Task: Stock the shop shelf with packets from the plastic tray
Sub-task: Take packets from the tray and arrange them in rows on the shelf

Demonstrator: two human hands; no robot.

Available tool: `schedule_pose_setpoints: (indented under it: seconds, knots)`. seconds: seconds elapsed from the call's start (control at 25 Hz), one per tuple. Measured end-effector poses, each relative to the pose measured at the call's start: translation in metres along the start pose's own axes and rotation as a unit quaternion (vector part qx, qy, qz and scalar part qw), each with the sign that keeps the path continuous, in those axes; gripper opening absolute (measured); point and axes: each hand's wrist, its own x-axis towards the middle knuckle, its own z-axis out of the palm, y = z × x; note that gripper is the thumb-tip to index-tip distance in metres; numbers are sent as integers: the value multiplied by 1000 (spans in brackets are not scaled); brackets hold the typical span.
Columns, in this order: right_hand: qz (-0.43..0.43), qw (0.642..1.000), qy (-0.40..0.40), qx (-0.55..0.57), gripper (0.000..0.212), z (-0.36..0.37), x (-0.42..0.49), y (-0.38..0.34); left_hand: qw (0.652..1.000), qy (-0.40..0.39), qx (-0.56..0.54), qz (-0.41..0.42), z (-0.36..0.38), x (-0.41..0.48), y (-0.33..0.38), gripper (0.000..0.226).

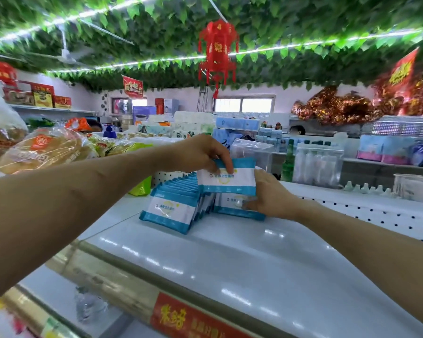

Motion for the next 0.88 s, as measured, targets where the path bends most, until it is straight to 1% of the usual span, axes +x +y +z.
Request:
schedule_pose_setpoints:
  seconds: [0.12,0.2,0.32,0.4,0.52,0.6,0.68,0.76,0.88]
  knots:
    - [-5,999,29,11,59,-19,-9,14,1000,-11,-23,15,11,22,6,28]
    - [3,999,40,-20,51,-32,-19,30,999,-36,-14,25,27,37,6,26]
    - [36,996,61,-61,43,-51,-39,50,992,-99,68,40,62,50,-10,29]
    - [53,993,74,-71,40,-62,-53,58,987,-123,99,36,78,52,-26,33]
    - [64,992,79,-69,34,-72,-65,66,986,-116,112,40,80,52,-36,35]
    - [62,993,78,-67,32,-76,-64,61,980,-110,156,60,77,52,-34,35]
    - [41,993,88,-64,32,-77,-56,51,971,-93,214,58,76,49,-29,45]
    - [13,994,95,-61,32,-74,-44,31,966,-73,245,46,69,39,-27,55]
    - [-37,994,93,-46,30,-68,-18,-10,971,-41,235,20,39,6,-30,47]
